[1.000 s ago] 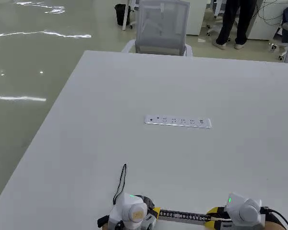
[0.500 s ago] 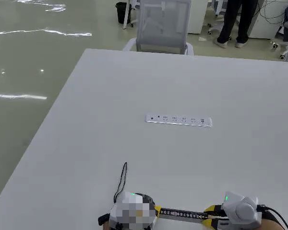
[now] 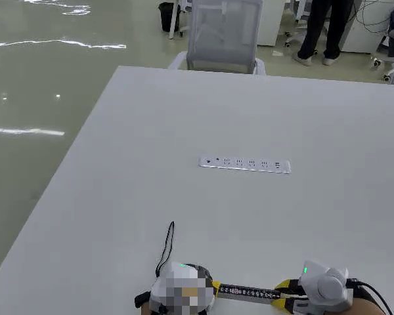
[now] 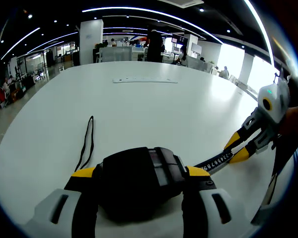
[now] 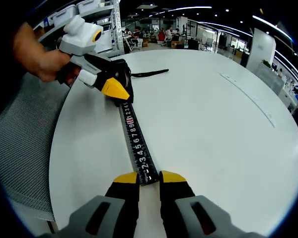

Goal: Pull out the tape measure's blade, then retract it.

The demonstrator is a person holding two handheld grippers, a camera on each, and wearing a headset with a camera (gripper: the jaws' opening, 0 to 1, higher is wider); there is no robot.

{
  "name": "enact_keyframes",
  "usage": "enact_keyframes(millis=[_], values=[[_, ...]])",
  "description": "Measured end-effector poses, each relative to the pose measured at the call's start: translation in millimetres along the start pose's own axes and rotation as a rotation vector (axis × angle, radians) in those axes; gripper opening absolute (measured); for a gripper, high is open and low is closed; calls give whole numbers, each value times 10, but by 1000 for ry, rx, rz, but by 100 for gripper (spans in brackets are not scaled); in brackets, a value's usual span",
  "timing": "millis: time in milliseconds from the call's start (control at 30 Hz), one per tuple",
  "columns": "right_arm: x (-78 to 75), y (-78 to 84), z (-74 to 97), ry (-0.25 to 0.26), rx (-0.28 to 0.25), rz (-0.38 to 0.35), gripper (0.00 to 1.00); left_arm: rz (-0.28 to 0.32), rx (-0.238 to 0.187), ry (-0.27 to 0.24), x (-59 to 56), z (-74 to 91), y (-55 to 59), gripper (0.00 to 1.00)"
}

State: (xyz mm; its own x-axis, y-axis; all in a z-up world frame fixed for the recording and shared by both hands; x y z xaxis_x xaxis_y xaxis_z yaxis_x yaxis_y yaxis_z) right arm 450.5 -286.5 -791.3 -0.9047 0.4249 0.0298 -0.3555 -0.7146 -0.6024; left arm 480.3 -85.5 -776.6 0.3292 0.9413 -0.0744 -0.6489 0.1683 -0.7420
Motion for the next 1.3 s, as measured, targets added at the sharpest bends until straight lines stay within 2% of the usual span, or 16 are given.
enact_keyframes(millis=[1300], values=[[49, -182, -148, -20, -14, 15, 14, -2, -1, 2, 4, 5, -7, 66]])
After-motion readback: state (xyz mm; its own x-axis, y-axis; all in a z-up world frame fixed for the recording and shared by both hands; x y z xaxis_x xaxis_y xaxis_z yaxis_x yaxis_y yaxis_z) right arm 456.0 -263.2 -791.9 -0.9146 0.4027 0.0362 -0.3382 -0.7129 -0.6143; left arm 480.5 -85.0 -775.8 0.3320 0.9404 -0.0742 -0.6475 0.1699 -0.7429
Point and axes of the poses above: the centre of the closed fingertips' face, and the gripper's own axes: z roughly backward along the fingers, x roughly to its left, y roughly out of its underside, the point moved 3 cm from there along z, roughly backward along the fingers, and after that the axes turned 2 degrees about x, right-handed, at the moved point
